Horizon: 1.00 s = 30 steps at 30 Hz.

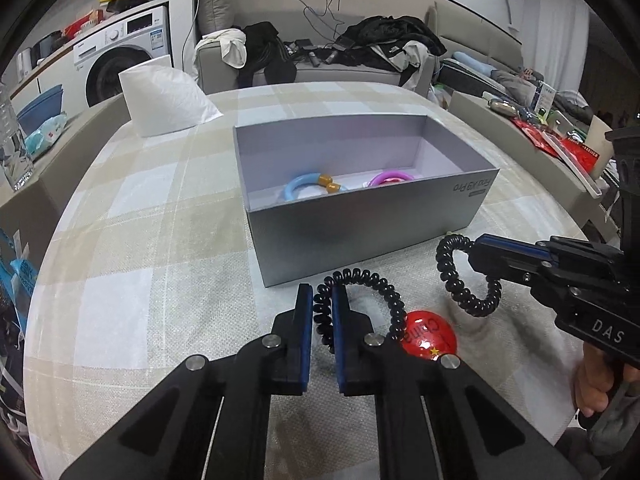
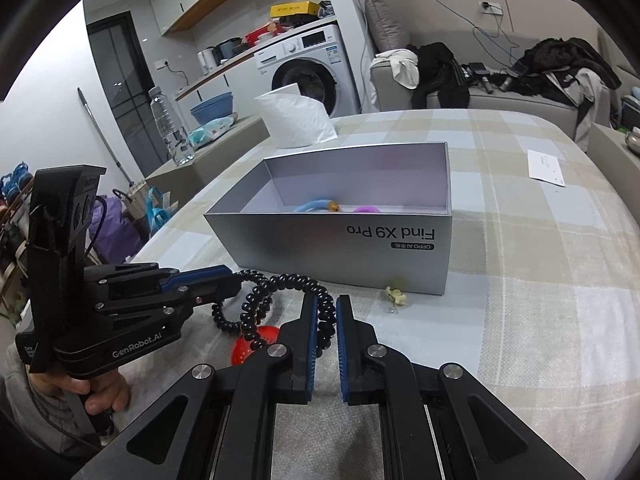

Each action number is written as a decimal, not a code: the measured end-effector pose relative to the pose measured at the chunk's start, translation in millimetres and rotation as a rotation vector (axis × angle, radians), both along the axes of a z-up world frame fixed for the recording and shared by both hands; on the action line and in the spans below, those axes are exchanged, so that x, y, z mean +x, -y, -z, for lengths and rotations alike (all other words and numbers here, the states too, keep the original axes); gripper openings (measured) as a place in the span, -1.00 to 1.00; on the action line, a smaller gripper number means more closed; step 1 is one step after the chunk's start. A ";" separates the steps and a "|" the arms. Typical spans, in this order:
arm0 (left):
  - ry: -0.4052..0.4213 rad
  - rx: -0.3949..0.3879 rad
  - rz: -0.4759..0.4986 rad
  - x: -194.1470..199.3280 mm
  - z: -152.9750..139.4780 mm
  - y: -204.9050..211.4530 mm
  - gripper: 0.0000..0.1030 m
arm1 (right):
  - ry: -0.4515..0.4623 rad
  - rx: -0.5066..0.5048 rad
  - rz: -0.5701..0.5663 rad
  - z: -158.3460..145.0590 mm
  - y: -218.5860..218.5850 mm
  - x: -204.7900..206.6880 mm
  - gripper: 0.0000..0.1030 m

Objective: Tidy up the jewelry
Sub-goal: 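Lift and carry both black bead bracelets over the grey box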

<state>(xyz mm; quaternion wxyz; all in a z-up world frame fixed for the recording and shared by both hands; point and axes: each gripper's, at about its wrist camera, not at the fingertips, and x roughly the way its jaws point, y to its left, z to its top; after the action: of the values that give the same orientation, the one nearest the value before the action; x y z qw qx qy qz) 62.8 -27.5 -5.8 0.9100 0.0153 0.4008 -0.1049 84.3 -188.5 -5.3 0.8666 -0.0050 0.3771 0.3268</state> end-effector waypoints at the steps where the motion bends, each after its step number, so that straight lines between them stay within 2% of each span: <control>1: 0.013 -0.005 0.005 -1.4 -2.9 -0.3 -0.90 | 0.000 0.008 0.001 -0.7 1.0 0.0 -0.84; 12: 0.132 -0.037 0.029 -12.1 -32.4 -4.7 -0.90 | 0.019 0.064 0.012 -10.7 7.0 -2.2 -0.84; 19: 0.201 -0.048 0.001 -3.6 -49.6 -8.1 -0.90 | 0.090 0.077 0.025 -37.3 6.8 -6.1 -0.84; 30: 0.278 -0.037 -0.019 16.8 -65.1 -9.3 -0.90 | 0.176 0.067 0.117 -68.0 7.5 17.0 -0.84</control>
<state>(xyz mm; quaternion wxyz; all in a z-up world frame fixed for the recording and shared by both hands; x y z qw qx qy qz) 79.6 -18.2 59.3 0.9578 0.0092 0.2692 -0.1005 101.3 -196.0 62.7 0.9136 0.0173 0.2882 0.2865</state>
